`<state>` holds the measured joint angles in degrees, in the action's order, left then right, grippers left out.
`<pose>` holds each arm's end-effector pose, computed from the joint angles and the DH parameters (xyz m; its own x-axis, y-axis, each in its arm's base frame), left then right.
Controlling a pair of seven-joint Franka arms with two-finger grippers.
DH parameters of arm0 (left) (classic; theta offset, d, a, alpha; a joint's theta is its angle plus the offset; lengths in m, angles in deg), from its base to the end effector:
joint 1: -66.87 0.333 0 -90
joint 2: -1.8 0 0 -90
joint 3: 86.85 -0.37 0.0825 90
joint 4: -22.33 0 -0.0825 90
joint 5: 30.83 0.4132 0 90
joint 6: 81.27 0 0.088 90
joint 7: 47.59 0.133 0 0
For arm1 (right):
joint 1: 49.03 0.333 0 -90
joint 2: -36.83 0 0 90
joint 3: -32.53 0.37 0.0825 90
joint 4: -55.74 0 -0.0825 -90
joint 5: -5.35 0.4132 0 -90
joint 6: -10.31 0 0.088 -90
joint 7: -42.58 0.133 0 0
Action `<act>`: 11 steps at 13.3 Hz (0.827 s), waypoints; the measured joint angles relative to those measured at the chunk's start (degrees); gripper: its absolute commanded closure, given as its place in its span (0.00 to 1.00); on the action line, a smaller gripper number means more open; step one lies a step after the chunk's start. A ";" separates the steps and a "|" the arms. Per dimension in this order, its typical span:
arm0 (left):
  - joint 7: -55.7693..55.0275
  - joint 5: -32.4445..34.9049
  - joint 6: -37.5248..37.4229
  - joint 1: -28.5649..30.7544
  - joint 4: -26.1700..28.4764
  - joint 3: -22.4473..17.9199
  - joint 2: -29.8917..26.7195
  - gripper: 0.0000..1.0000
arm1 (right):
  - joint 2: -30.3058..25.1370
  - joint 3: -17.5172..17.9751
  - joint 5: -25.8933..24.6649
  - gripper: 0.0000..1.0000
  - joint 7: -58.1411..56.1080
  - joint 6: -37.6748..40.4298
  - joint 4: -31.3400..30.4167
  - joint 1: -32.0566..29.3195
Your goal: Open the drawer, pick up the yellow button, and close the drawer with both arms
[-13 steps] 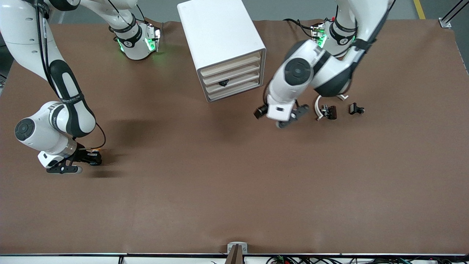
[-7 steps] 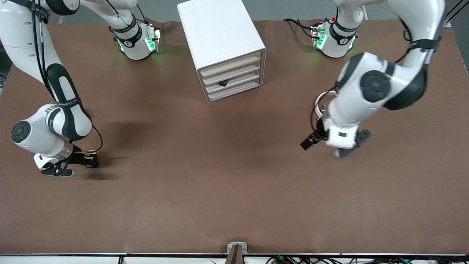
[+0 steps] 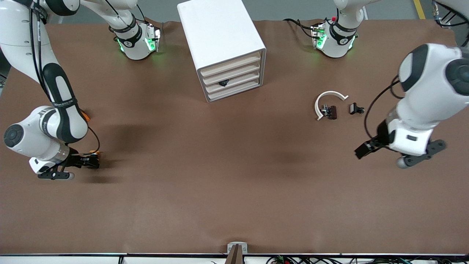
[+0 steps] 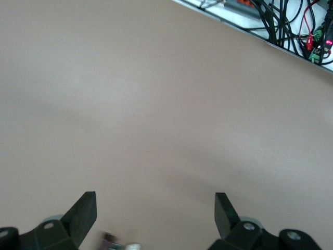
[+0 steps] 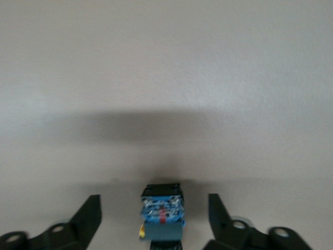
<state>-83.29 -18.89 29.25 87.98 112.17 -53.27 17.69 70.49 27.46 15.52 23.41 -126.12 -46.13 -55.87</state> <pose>0.6878 -0.0876 0.5360 0.9219 0.3629 0.1353 0.3617 -0.9317 0.0344 0.6994 -0.1370 0.2280 0.9991 0.0131 0.0397 0.0157 -0.9977 -0.0662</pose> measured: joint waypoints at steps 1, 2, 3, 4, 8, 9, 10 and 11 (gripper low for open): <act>3.75 0.01 -1.37 1.35 -0.60 -0.01 -0.90 0.00 | -1.10 0.00 -0.62 0.00 -0.61 5.32 2.66 0.01; 7.08 0.01 -2.99 2.44 -0.99 -0.01 -1.95 0.00 | -2.58 0.03 -2.05 0.00 -0.77 11.07 5.55 0.02; 9.96 0.01 -4.83 3.14 -1.25 -0.01 -3.12 0.00 | -4.44 0.15 -3.73 0.00 -0.77 16.53 8.35 0.06; 12.08 0.01 -6.56 3.49 -1.37 0.00 -4.41 0.00 | -6.38 0.37 -4.83 0.00 -0.77 21.44 10.69 0.19; 16.35 -0.12 -11.55 2.63 -1.60 -1.10 -10.71 0.00 | -11.96 0.76 -6.85 0.00 4.18 37.79 17.64 2.83; 17.85 -0.24 -13.18 0.24 -1.60 -3.76 -12.41 0.00 | -12.65 0.79 -7.42 0.00 6.42 40.81 19.22 3.85; 20.82 -0.51 -14.59 -3.34 -1.59 -7.96 -14.03 0.00 | -13.21 0.82 -7.81 0.00 8.38 43.34 20.68 4.90; 24.82 -0.80 -15.97 -6.88 -1.58 -12.33 -15.43 0.00 | -13.81 0.83 -7.99 0.00 9.49 44.81 21.68 5.66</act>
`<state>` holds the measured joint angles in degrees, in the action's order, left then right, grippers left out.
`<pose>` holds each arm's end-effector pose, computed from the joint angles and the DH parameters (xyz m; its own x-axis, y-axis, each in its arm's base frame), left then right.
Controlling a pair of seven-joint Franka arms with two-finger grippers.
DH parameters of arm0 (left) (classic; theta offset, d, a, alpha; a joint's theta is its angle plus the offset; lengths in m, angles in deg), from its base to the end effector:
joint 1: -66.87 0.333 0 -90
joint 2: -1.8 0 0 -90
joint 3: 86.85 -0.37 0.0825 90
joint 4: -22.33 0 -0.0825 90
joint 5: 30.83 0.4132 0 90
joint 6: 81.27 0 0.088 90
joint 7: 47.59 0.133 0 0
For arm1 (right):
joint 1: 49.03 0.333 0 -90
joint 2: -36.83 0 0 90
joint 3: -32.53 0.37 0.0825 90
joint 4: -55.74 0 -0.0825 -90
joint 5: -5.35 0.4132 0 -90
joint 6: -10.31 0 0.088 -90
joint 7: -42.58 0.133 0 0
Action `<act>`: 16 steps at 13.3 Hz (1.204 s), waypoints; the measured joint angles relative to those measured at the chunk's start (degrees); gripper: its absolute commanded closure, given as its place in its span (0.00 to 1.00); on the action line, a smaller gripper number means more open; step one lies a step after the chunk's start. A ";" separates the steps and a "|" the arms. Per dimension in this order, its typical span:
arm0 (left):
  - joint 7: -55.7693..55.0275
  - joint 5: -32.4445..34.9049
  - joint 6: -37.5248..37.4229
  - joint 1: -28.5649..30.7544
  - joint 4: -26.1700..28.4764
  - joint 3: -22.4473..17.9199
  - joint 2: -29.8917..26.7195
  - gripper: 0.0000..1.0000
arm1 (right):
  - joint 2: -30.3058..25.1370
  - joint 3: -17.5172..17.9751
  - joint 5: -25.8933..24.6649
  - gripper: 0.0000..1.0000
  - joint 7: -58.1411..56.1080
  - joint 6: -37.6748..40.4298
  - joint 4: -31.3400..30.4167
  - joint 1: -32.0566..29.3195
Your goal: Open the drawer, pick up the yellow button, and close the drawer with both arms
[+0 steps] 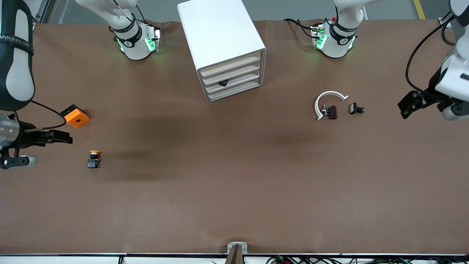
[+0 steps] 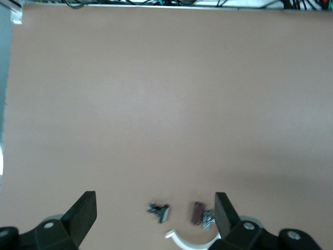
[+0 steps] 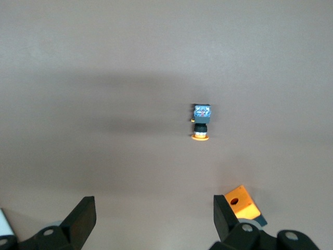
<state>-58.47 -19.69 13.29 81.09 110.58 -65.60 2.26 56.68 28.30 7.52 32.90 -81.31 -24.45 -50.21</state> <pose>0.5962 -0.0481 0.6734 0.9896 0.0498 0.1351 0.0724 -0.9832 -0.1678 0.6900 -0.0527 0.5183 0.9871 0.0750 -0.1414 0.0705 -0.9968 -0.0365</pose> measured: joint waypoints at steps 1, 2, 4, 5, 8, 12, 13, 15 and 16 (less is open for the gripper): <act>4.03 -0.94 -1.31 -3.01 0.02 -4.01 -1.14 0.00 | -0.53 0.01 -0.03 0.00 0.26 0.72 0.63 0.35; 6.85 -2.92 -2.87 -5.76 0.06 -8.00 -2.13 0.00 | -0.92 0.01 -0.06 0.00 0.26 1.39 1.27 0.40; 9.53 -8.02 -5.99 -10.11 0.54 -15.44 -3.69 0.00 | -1.29 -0.05 -0.07 0.00 0.26 3.74 3.93 0.38; 10.39 -9.48 -6.81 -10.83 1.17 -17.20 -4.47 0.00 | -1.39 -0.07 -0.07 0.00 0.31 5.00 5.73 0.37; 10.92 -10.46 -7.30 -12.81 4.86 -17.98 -7.82 0.00 | -1.71 0.23 -0.06 0.00 0.44 7.59 8.37 0.50; 10.52 -10.47 -7.31 -14.79 8.83 -17.97 -11.20 0.00 | -3.52 0.75 -0.08 0.00 4.41 10.67 8.77 1.96; 10.52 -10.47 -7.31 -14.81 9.13 -17.97 -11.42 0.00 | -4.18 0.77 -0.09 0.00 4.62 10.73 8.77 2.14; 10.50 -10.47 -7.28 -14.79 9.43 -18.06 -11.22 0.00 | -5.57 0.73 -0.10 0.00 4.66 11.35 8.67 2.14; 10.50 -10.47 -7.19 -14.79 9.42 -18.07 -10.92 0.00 | -6.72 0.66 -0.11 0.00 4.82 11.62 8.05 2.13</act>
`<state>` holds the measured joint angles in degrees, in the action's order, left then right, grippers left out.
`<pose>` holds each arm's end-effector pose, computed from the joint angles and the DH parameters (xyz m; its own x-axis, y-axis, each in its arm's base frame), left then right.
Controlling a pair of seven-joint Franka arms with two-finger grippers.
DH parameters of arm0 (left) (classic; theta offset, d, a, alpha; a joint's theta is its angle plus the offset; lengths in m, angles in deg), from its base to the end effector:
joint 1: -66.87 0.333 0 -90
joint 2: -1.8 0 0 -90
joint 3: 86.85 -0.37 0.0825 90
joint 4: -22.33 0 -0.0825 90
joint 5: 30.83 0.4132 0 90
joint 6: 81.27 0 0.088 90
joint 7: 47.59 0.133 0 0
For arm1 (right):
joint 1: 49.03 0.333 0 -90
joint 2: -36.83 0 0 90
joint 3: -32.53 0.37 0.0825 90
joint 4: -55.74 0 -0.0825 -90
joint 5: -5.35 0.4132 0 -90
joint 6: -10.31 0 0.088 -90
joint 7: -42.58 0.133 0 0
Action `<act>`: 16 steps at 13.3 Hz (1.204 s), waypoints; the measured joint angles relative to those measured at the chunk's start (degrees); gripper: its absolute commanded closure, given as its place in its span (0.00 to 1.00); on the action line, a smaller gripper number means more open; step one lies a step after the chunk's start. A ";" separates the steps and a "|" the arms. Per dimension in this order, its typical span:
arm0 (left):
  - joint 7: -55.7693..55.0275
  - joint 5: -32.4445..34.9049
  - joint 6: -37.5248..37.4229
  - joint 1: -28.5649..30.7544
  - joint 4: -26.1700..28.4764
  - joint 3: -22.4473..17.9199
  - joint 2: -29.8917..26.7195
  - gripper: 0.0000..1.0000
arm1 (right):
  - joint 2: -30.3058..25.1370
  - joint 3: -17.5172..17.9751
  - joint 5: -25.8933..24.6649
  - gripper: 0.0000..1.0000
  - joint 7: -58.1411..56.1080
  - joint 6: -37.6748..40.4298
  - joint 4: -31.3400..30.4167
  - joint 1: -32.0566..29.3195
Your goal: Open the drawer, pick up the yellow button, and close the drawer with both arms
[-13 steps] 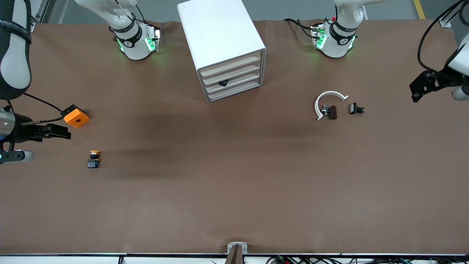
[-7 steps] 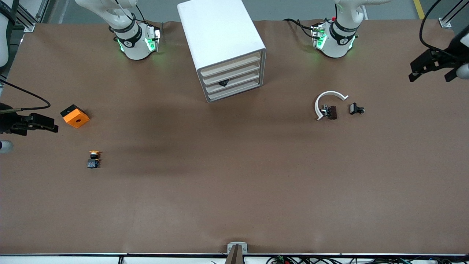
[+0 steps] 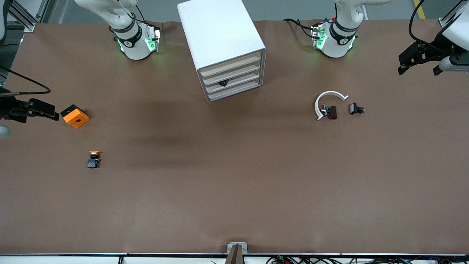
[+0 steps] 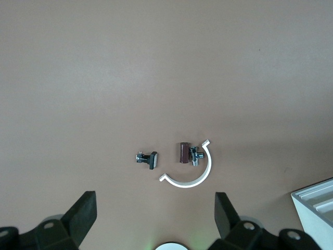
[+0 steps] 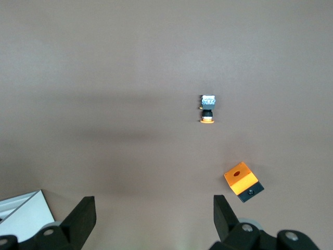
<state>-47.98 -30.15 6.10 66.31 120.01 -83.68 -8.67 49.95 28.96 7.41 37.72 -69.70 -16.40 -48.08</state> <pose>0.5099 -0.0347 0.6815 0.9984 -0.0568 0.0027 -0.0568 -0.9981 -0.0219 0.6444 -0.0187 0.6507 0.9950 0.0458 -0.0889 0.0434 -0.9986 -0.0293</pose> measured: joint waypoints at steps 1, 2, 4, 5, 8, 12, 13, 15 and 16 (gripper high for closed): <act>-0.32 0.00 0.08 0.00 -0.01 0.00 0.28 0.00 | -1.61 -0.08 -0.02 0.00 0.21 -0.05 -1.25 -0.04; -1.52 0.00 0.10 -0.03 -0.02 0.01 0.47 0.00 | -3.46 -0.19 -0.06 0.00 0.48 -0.13 -2.96 -0.11; -3.48 0.00 0.10 -0.20 -0.03 0.08 0.52 0.00 | -6.86 -0.48 -0.07 0.00 2.18 -0.26 -6.52 -0.24; -3.72 0.00 0.09 -0.24 -0.07 0.10 0.52 0.00 | -8.26 -0.56 -0.07 0.00 3.24 -0.45 -8.10 -0.24; -3.85 0.00 0.09 -0.18 -0.10 0.03 0.53 0.00 | -11.49 -0.54 -0.07 0.00 4.99 -1.45 -11.79 -0.24; -4.16 0.00 0.09 -0.15 -0.51 -0.01 0.75 0.00 | -15.76 -0.56 -0.07 0.00 5.40 -4.88 -18.45 -0.24; -4.17 0.00 0.09 -0.14 -0.85 -0.02 1.03 0.00 | -16.56 -0.58 -0.07 0.00 5.44 -4.99 -19.34 -0.25; -4.16 0.00 0.09 -0.10 -2.03 -0.20 1.90 0.00 | -17.94 -0.67 -0.07 0.00 5.52 -5.09 -20.52 -0.47; -4.16 0.00 0.09 -0.09 -2.75 -0.33 2.41 0.00 | -18.55 -0.69 -0.07 0.00 5.52 -5.17 -21.05 -0.60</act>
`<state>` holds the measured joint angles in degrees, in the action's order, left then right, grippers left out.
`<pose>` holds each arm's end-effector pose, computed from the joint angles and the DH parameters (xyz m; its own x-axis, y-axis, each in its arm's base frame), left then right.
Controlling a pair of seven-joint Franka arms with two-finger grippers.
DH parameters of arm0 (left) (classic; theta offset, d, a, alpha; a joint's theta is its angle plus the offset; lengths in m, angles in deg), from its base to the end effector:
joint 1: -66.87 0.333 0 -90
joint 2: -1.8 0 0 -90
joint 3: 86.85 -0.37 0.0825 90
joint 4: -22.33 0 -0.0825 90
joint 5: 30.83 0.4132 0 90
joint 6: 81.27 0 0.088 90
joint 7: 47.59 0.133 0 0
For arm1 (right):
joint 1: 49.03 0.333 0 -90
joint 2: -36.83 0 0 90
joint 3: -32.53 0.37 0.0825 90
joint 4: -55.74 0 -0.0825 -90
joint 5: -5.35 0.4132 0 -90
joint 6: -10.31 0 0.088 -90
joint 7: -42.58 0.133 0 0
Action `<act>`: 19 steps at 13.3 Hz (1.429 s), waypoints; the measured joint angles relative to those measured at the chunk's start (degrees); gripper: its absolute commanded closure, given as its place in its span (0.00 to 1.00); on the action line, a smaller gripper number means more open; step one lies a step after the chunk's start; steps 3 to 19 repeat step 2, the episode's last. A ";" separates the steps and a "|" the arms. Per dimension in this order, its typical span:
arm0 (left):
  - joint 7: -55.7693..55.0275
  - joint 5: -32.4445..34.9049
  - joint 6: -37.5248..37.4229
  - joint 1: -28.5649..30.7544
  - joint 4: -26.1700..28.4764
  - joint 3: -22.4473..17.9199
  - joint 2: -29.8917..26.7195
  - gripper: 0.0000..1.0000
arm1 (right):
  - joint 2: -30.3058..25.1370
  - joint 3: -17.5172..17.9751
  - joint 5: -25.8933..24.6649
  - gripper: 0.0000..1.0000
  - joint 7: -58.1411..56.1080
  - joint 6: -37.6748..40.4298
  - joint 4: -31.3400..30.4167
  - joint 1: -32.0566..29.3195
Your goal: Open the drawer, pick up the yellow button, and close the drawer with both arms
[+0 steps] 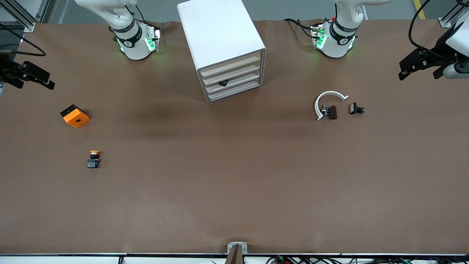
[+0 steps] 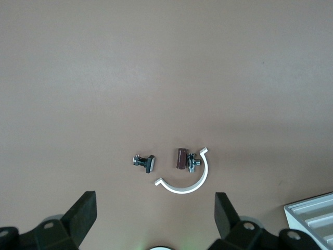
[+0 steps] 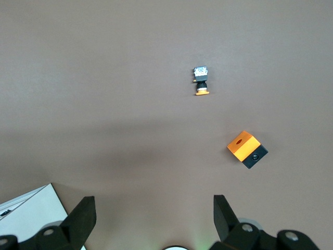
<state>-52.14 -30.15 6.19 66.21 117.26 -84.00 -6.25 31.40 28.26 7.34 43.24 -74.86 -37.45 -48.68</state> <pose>0.5263 -0.0328 0.6836 0.9998 0.0191 0.0114 0.0193 -0.9997 -0.0180 0.5377 -0.0342 0.6709 0.9960 -0.0762 -0.0459 -0.0781 -0.9961 -0.0412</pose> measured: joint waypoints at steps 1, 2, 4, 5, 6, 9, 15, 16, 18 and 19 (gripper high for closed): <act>0.00 0.23 0.00 0.01 -0.52 -0.05 0.42 0.00 | -0.47 0.00 0.00 0.00 0.00 -0.12 -0.46 -0.08; 0.00 0.69 0.00 0.01 -0.83 -0.05 0.72 0.00 | -0.76 0.00 0.00 0.00 0.00 -0.22 -0.78 -0.11; 0.00 0.69 0.00 0.01 -0.83 -0.05 0.72 0.00 | -0.76 0.00 0.00 0.00 0.00 -0.22 -0.78 -0.11; 0.00 0.69 0.00 0.01 -0.83 -0.05 0.72 0.00 | -0.76 0.00 0.00 0.00 0.00 -0.22 -0.78 -0.11; 0.00 0.69 0.00 0.01 -0.83 -0.05 0.72 0.00 | -0.76 0.00 0.00 0.00 0.00 -0.22 -0.78 -0.11; 0.00 0.69 0.00 0.01 -0.83 -0.05 0.72 0.00 | -0.76 0.00 0.00 0.00 0.00 -0.22 -0.78 -0.11; 0.00 0.69 0.00 0.01 -0.83 -0.05 0.72 0.00 | -0.76 0.00 0.00 0.00 0.00 -0.22 -0.78 -0.11; 0.00 0.69 0.00 0.01 -0.83 -0.05 0.72 0.00 | -0.76 0.00 0.00 0.00 0.00 -0.22 -0.78 -0.11; 0.00 0.69 0.00 0.01 -0.83 -0.05 0.72 0.00 | -0.76 0.00 0.00 0.00 0.00 -0.22 -0.78 -0.11; 0.00 0.69 0.00 0.01 -0.83 -0.05 0.72 0.00 | -0.76 0.00 0.00 0.00 0.00 -0.22 -0.78 -0.11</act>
